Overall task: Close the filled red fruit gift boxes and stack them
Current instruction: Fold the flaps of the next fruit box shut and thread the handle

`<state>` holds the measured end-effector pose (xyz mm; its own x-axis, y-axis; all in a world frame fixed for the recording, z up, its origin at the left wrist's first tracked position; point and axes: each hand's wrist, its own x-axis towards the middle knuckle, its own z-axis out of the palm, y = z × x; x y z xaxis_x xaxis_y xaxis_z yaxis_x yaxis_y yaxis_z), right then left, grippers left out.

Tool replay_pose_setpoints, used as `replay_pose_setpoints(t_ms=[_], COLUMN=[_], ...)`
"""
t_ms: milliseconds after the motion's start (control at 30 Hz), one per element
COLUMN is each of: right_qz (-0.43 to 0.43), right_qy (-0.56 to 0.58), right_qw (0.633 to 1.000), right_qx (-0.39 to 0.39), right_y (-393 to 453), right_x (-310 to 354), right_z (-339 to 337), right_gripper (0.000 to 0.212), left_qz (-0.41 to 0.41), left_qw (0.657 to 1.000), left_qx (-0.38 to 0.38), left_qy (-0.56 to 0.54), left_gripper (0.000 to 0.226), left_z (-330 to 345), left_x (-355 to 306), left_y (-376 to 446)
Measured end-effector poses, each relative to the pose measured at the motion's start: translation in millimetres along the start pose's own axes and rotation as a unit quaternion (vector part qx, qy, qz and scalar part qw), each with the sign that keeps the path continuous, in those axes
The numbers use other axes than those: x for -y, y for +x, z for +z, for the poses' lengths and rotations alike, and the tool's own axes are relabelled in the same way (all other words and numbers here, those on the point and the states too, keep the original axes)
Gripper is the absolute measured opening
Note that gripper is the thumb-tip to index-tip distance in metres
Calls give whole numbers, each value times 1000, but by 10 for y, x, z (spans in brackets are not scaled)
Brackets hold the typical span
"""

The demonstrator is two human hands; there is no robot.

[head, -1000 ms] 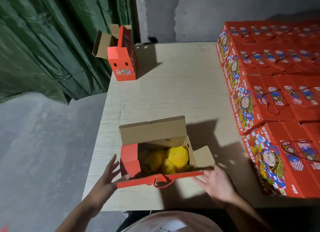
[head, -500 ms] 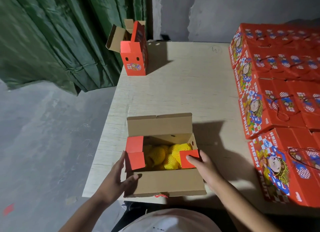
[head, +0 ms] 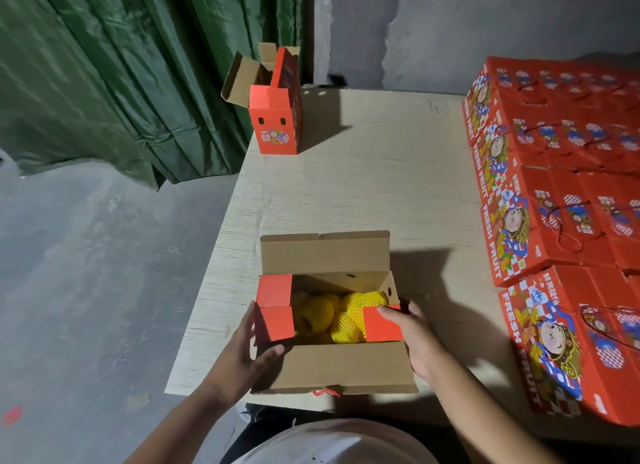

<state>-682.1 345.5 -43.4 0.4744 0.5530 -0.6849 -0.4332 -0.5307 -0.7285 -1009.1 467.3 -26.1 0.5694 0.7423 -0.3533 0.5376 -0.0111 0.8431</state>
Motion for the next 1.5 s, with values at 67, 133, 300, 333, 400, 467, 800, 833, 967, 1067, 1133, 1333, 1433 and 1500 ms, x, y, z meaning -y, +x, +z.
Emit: replay_pose_setpoints(t_ms=[67,133,300,333,400,467,800,833,967,1067,1133,1333,1433,1500], right_qz=[-4,-15,-22,-33,-66,-126,-327,-328,-335,-337,-349,-389,-441,-453], right_qy=[29,54,97,110,113,70,-187,-191,-205,-240,-272,-314,-363,-397], right_qw=[999,998,995,993,991,989,923,922,915,906,893,864,821,798], right_qx=[-20,-38,-24,-21,-25,-43,-74,-77,-90,-86,-85,-59,-13,-2], right_y=[52,96,113,110,94,68,-47,-55,-130,-202,-250,-242,-160,-111], right_x=[21,33,52,55,56,28,-119,-121,-117,-95,-91,-129,-164,-198], right_z=[10,30,10,3,13,32,-10,-11,-14,9,25,53,27,9], right_gripper=[59,74,107,103,94,86,81,82,84,81,80,67,58,47], left_qz=[-2,-3,-12,-13,-14,-12,-17,-18,-13,-10,-10,25,32,39], left_qw=[1000,1000,1000,1000,1000,1000,999,999,999,999,999,1000,991,980], left_qx=[-1,1,0,1,6,8,8,8,7,5,3,2,-7,-4], left_qy=[1,1,-1,-2,-4,-9,-40,-40,-42,-39,-36,12,127,195], left_gripper=[98,97,100,101,100,100,102,103,106,105,104,99,90,86], left_z=[9,6,-9,-10,-9,-8,13,14,14,23,29,68,60,31], left_x=[-1,0,23,21,7,-5,10,8,8,24,26,42,66,65], left_y=[5,8,-7,-9,-3,-5,-9,-4,5,-3,-1,15,22,38])
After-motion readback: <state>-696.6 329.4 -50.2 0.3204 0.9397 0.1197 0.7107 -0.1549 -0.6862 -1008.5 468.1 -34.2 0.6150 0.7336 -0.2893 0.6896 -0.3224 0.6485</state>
